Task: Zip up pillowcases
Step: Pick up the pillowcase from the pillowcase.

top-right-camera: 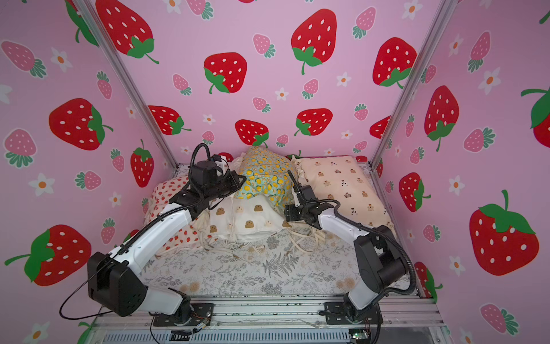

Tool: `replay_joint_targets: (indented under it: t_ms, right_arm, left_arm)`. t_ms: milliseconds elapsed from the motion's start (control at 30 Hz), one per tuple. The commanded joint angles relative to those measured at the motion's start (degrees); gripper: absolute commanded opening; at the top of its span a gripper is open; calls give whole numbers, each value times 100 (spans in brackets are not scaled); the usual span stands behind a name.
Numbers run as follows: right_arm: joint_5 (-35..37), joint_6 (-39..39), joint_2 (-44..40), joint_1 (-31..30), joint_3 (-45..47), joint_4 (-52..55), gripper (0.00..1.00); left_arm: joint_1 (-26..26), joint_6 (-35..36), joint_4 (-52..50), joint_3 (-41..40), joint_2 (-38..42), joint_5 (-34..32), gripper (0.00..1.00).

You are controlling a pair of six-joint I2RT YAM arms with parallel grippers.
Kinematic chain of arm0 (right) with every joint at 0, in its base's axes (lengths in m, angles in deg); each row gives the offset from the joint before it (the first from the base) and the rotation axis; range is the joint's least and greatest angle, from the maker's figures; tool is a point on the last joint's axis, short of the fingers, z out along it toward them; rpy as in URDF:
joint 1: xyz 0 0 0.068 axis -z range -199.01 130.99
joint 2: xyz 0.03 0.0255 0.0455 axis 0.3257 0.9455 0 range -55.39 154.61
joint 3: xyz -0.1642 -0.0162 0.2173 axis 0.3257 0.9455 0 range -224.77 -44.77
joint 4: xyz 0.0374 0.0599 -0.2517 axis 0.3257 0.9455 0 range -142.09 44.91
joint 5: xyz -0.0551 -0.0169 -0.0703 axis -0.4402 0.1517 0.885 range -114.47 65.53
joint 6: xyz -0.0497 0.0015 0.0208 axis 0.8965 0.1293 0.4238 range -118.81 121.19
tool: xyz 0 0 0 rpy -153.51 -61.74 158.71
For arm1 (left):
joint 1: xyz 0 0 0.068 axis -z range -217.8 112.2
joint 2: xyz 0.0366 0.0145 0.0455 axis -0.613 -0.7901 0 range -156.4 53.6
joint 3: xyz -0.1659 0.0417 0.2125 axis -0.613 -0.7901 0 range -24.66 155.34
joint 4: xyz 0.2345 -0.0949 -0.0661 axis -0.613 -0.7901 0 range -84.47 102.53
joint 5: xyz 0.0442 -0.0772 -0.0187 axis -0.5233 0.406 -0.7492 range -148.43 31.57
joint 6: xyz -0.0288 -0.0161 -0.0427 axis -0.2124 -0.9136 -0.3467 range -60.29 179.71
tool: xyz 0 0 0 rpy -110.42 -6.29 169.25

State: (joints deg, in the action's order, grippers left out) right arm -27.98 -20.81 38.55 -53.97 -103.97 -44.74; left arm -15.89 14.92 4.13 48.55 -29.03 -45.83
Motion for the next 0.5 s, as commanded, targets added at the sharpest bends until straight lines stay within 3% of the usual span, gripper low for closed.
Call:
replay_joint_targets:
  t_ms: [0,167,267,467]
  right_arm:
    - [50,388,138,-55,197,-1021,76]
    - [-154,404,644,-124,236,-1831,76]
    - [75,456,951,-217,131,-2029,74]
    - [794,455,1127,-204,58,-2273,53]
  left_arm:
    - [6,-408,77,326,98,-73,0]
    - [11,-578,142,464,50,-96,0]
    - [15,-581,68,528,60,-126,0]
    - [6,-529,-50,540,187,-326,0]
